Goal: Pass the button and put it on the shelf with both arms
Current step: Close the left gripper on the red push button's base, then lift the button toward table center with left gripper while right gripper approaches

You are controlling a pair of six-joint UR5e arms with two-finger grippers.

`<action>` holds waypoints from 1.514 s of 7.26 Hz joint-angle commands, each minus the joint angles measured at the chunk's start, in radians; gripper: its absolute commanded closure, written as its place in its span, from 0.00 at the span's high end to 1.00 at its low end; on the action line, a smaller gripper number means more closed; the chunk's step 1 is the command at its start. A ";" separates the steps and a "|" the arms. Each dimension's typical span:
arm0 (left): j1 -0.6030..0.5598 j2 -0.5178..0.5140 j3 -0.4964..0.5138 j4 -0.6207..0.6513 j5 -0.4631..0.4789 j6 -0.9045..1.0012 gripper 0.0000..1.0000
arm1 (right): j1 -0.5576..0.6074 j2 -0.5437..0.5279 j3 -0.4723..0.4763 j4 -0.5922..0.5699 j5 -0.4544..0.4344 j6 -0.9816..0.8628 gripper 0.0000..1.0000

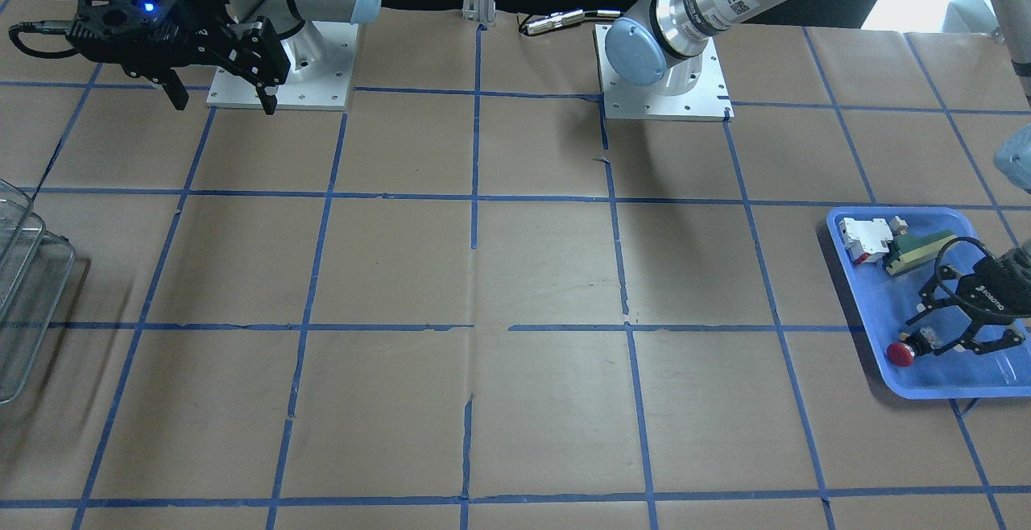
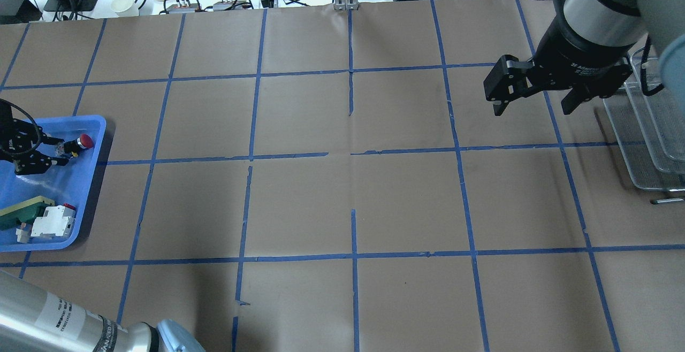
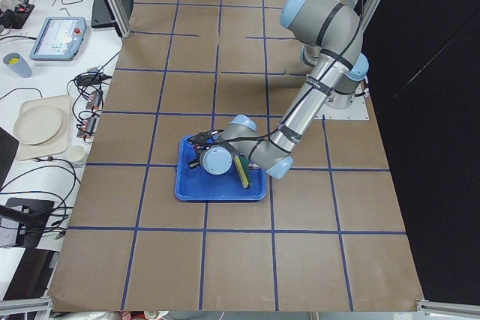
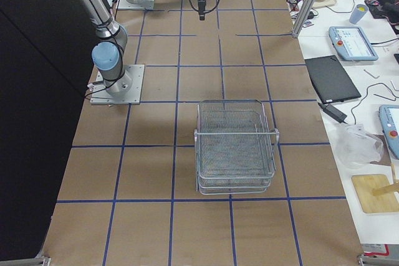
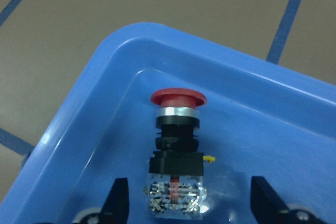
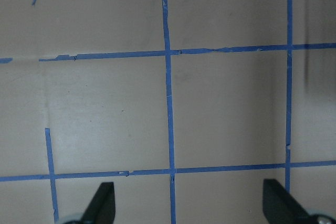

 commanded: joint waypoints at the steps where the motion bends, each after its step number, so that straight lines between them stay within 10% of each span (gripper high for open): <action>1: 0.000 0.001 -0.004 -0.008 -0.002 -0.007 0.18 | 0.002 0.000 0.001 -0.001 -0.001 0.000 1.00; 5: -0.043 0.174 -0.012 -0.152 0.002 -0.128 0.08 | 0.001 0.004 0.003 0.022 0.002 0.072 1.00; 11: -0.617 0.600 -0.180 -0.317 -0.114 -0.127 0.07 | -0.005 0.093 0.001 0.059 0.583 0.649 1.00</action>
